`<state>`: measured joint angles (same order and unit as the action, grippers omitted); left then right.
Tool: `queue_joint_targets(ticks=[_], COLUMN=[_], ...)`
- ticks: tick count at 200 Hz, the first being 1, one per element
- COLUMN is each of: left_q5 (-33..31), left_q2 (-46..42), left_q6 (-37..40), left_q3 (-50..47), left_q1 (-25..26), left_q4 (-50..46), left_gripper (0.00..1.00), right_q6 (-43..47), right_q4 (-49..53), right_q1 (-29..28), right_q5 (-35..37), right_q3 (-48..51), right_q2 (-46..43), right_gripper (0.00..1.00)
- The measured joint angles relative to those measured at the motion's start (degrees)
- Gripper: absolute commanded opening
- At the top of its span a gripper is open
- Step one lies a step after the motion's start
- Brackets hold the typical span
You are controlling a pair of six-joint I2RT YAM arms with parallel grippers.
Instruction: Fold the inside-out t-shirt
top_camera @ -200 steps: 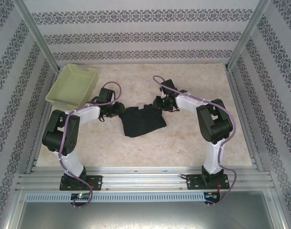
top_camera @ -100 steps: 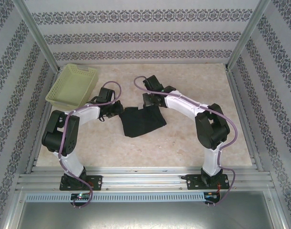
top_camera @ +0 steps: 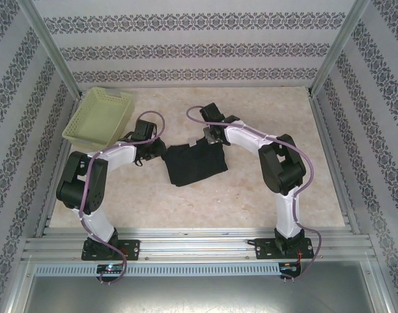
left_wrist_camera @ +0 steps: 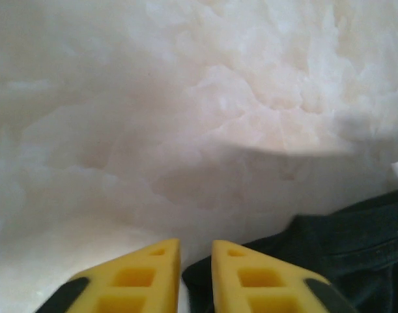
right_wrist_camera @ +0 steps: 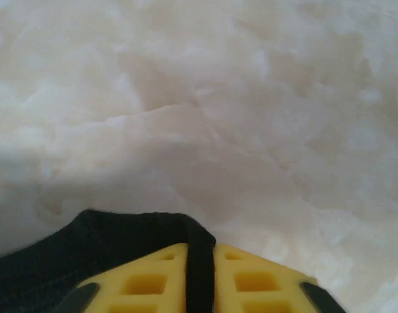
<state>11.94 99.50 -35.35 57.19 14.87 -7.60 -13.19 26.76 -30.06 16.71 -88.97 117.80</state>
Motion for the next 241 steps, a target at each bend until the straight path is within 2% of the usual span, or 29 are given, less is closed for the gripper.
queue_joint_targets(ticks=[22, 59, 84, 101, 125, 148, 168, 200, 241], left_q5=[-0.15, -3.17, -4.59, -5.60, -8.17, -9.86, -10.91, -11.56, -12.46], left_q2=[-2.38, -15.52, -28.33, -36.57, -44.76, -48.94, -49.99, -50.51, -51.23], left_q6=[0.96, 2.27, 3.28, 3.23, 2.64, 2.36, 2.38, 2.60, 2.69], left_q3=[0.00, -0.79, -7.04, -14.03, -23.08, -27.02, -27.43, -27.43, -27.58], left_q1=[-0.24, -0.92, -1.18, -1.79, -2.82, -3.13, -3.39, -3.54, -3.85], left_q4=[-2.45, -6.69, -4.48, -1.97, 0.50, 0.85, 1.27, 1.70, 1.84], left_gripper=[0.49, 0.61, 0.75, 0.83, 0.95, 0.98, 0.99, 1.00, 1.00], right_q6=[-0.17, 0.22, -1.66, -4.11, -7.10, -9.68, -10.82, -9.64, -3.19], right_q4=[0.83, 2.32, 1.84, 1.75, 2.03, 3.69, 4.90, 7.48, 9.51], right_q1=[0.50, -0.50, -5.20, -9.49, -15.10, -18.14, -17.66, -12.39, 2.19], right_q5=[1.62, 3.17, 2.27, -0.09, -1.84, -3.13, -3.93, -4.96, -2.43], right_q3=[-1.62, 2.54, 9.11, 11.30, 11.47, 9.75, 7.93, 2.27, -2.91], right_q2=[-0.57, -9.66, -18.80, -20.15, -15.98, -9.03, -3.50, 0.55, 3.45], right_gripper=[0.55, 0.70, 0.88, 0.98, 0.98, 0.98, 0.98, 0.98, 0.98])
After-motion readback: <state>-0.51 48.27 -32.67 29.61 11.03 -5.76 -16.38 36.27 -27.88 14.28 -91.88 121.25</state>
